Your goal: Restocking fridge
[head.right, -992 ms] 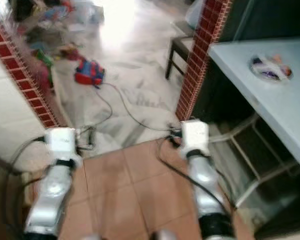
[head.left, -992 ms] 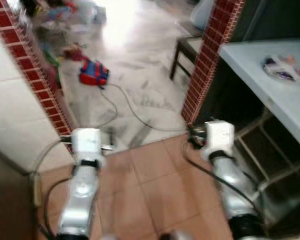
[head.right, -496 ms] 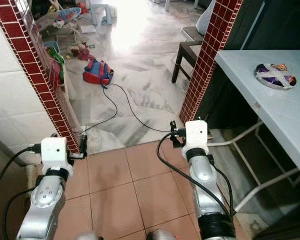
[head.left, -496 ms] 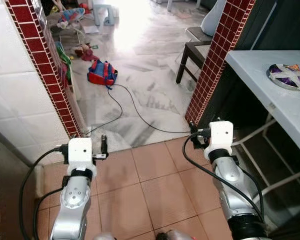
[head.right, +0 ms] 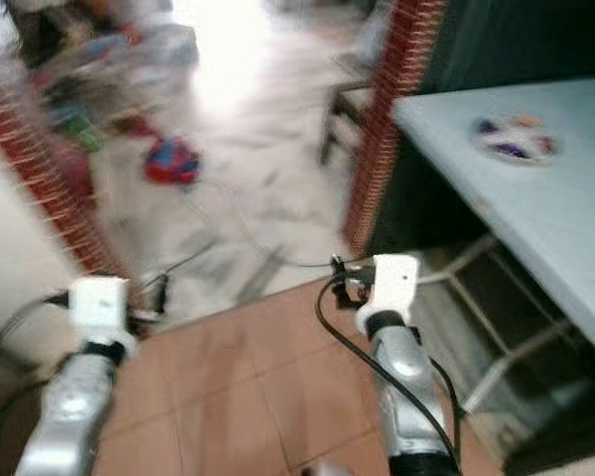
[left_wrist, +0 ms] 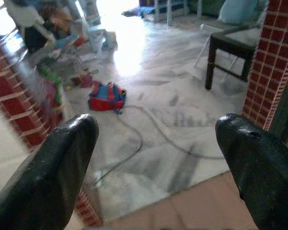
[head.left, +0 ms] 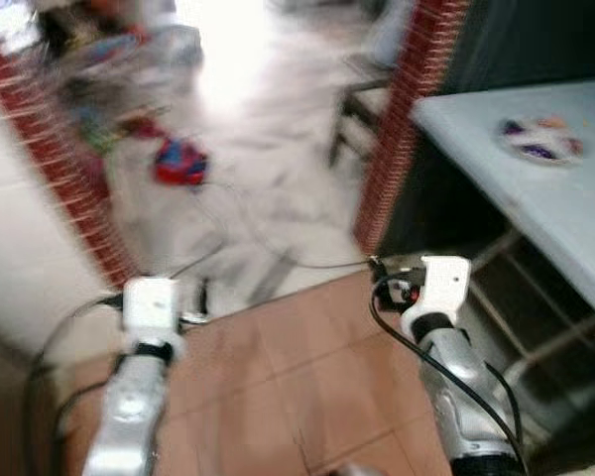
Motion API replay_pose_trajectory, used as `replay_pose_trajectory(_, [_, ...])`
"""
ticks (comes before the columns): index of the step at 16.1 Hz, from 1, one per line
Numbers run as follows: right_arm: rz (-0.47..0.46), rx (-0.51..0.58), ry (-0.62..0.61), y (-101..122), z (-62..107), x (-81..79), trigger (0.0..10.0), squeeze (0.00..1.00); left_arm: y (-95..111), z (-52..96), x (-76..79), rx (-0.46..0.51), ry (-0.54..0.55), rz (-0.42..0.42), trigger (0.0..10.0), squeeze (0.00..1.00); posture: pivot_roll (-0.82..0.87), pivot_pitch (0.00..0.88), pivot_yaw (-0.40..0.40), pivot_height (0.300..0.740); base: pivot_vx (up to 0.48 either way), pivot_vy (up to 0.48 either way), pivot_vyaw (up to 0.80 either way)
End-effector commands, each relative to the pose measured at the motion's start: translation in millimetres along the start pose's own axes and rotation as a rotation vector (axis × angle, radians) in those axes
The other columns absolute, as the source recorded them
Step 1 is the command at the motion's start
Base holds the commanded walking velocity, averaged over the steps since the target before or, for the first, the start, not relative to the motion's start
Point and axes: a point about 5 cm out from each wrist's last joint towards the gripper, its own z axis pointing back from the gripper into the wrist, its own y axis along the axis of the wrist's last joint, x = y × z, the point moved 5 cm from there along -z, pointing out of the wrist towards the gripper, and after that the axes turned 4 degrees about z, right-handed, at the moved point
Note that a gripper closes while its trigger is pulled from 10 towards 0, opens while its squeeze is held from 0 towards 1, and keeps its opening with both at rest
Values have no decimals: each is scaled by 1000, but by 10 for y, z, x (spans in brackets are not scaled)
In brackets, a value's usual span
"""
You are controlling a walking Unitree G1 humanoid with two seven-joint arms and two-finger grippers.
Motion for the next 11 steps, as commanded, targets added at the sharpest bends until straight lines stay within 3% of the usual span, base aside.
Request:
replay_pose_trajectory(1, [35, 9, -33, 59, -17, 102, 10000, 0, 27, -20, 138, 0, -47, 12, 10000, 0, 52, 33, 11, 740, 446, 0, 0])
replay_pose_trajectory(5, [79, -52, -112, -27, -47, 282, 10000, 0, 32, -22, 147, 0, -55, 13, 10000, 0, 53, 33, 11, 740, 456, 0, 0])
replay_pose_trajectory(6, [135, -55, -137, -13, -71, 311, 10000, 0, 32, -21, 150, -1, -56, 14, 10000, 0, 53, 33, 10, 740, 458, 0, 0])
replay_pose_trajectory(8, [77, -23, -117, 45, -115, 247, 10000, 0, 30, -21, 157, -2, -58, 14, 10000, 0, 53, 31, 8, 740, 456, 0, 0])
replay_pose_trajectory(9, [103, 12, -117, 122, -140, 218, 10000, 0, 32, -25, 160, -1, -57, 15, 10000, 0, 54, 30, 8, 740, 454, 0, 0])
replay_pose_trajectory(10, [107, -19, -98, 109, -153, 192, 10000, 0, 35, -30, 163, 0, -58, 16, 10000, 0, 56, 26, 9, 740, 454, 0, 0])
replay_pose_trajectory(11, [149, 39, -85, 216, -157, 164, 10000, 0, 42, -40, 168, 3, -61, 15, 10000, 0, 56, 24, 8, 740, 454, 0, 0])
